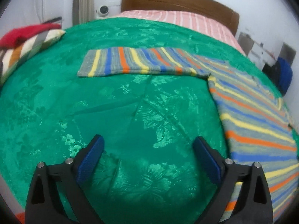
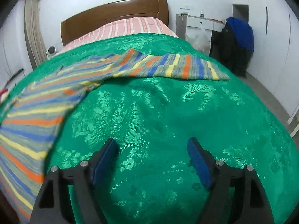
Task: Fold small clothes
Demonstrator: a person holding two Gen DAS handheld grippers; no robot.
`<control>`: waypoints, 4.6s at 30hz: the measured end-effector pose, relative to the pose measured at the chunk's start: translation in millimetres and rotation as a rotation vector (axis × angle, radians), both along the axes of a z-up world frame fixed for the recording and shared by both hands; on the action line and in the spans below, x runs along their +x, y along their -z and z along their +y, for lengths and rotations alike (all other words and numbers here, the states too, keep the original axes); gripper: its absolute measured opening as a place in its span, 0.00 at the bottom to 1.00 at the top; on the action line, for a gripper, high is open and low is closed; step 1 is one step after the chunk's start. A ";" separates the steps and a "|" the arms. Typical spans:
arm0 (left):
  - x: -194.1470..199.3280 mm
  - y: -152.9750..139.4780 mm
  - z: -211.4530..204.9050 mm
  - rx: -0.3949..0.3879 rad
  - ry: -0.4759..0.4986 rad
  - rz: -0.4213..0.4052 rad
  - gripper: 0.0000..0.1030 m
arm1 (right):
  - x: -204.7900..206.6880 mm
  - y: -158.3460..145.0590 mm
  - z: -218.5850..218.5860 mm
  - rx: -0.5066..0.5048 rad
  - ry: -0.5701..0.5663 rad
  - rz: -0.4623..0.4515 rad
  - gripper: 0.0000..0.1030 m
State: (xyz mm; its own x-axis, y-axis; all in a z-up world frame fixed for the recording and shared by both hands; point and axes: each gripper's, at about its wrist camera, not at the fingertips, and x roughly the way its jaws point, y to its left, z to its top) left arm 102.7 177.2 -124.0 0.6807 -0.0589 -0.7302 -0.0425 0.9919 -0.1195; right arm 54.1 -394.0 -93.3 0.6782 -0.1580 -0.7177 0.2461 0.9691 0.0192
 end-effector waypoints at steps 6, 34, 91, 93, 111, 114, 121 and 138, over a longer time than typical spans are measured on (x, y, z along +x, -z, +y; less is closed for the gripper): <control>3.7 0.6 -6.3 0.025 0.005 0.015 1.00 | -2.5 2.8 2.6 -0.031 0.003 -0.018 0.80; -0.7 5.1 -17.6 0.084 0.000 -0.002 1.00 | -0.6 -9.4 -0.2 0.014 -0.008 0.044 0.82; -4.5 7.8 -21.1 0.100 -0.019 -0.039 1.00 | 214.2 -77.5 59.2 0.770 -0.372 0.052 0.67; -4.3 7.9 -21.1 0.102 -0.020 -0.040 1.00 | 193.5 -66.0 35.8 0.643 -0.332 0.070 0.67; -5.6 7.8 -26.0 0.115 -0.026 -0.050 1.00 | 30.7 -2.4 -38.6 0.143 -0.121 -0.027 0.76; -5.8 7.5 -26.4 0.117 -0.027 -0.050 1.00 | 29.7 -2.5 -33.4 0.132 -0.131 -0.022 0.79; -5.6 6.6 -27.7 0.124 -0.032 -0.049 1.00 | 26.3 1.2 -32.5 0.123 -0.136 -0.030 0.80; -5.1 7.1 -28.1 0.129 -0.034 -0.050 1.00 | 26.4 3.2 -28.8 0.100 -0.135 -0.028 0.81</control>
